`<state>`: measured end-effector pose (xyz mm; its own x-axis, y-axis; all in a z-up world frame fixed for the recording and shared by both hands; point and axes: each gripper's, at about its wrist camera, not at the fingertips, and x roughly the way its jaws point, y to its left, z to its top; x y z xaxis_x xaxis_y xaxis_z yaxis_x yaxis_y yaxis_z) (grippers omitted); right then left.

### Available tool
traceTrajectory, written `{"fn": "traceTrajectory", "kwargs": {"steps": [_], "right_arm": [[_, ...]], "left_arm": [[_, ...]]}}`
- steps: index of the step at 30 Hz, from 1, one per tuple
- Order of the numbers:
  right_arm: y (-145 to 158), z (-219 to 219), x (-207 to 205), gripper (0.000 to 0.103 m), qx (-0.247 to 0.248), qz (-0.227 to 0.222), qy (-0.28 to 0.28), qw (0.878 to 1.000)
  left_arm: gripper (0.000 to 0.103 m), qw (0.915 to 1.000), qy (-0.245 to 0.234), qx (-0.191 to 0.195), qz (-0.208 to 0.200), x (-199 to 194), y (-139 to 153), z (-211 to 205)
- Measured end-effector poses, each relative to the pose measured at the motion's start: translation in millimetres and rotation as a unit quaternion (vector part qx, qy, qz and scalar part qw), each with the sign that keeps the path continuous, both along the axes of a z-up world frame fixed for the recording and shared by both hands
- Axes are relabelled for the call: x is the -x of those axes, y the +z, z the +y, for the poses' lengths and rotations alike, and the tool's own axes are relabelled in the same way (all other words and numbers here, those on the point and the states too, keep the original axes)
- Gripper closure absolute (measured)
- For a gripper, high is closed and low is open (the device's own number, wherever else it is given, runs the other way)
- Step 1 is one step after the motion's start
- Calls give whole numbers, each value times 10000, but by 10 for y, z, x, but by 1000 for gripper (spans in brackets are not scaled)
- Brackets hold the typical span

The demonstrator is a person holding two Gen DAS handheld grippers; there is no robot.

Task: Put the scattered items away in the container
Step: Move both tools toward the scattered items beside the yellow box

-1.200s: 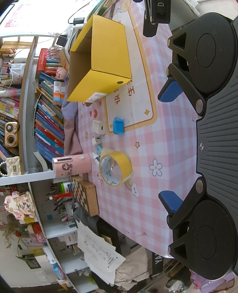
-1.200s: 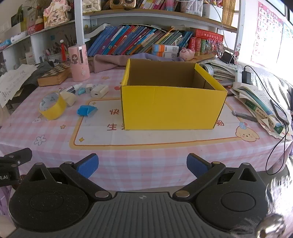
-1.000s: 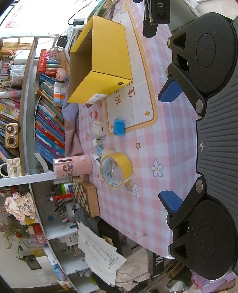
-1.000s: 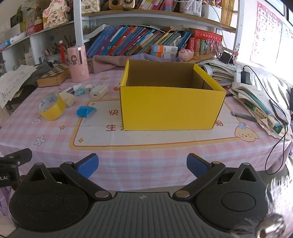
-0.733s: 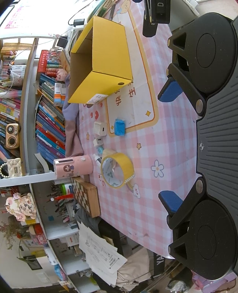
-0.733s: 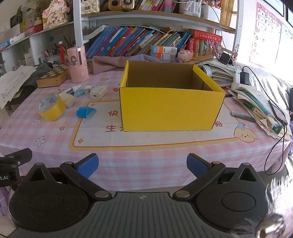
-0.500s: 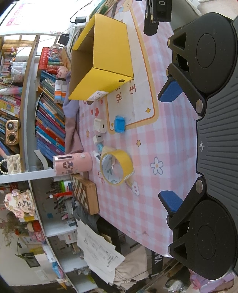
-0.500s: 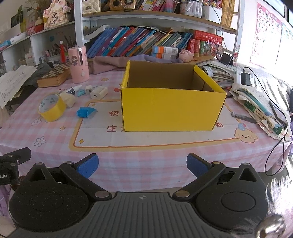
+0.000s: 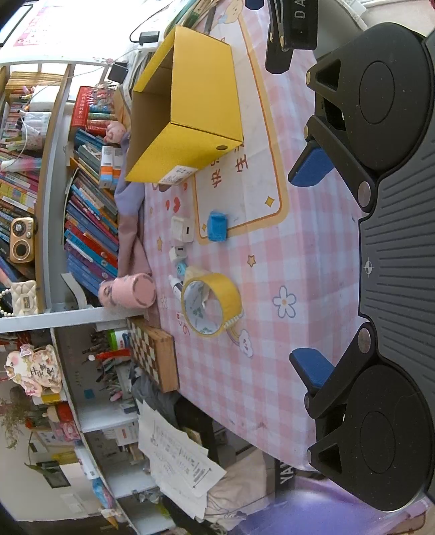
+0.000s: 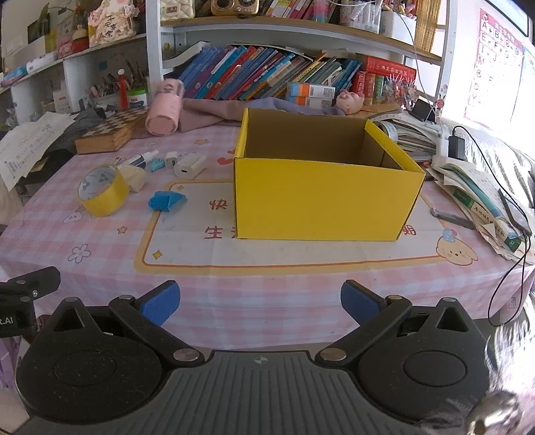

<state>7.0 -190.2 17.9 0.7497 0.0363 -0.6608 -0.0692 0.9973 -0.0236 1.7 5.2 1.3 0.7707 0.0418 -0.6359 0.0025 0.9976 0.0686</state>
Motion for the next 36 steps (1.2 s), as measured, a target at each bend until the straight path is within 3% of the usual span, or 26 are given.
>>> {"fn": "traceTrajectory", "kwargs": {"steps": [27,36], "right_arm": [[-17,257,-143,0,63,32,219,9997],[17,468,-251,0,115,-21,578,9983]], "left_arm": [[0,9999,149,-18,2,-63,-30,219],[0,9996,261,4,-100,-72,9,368]]}}
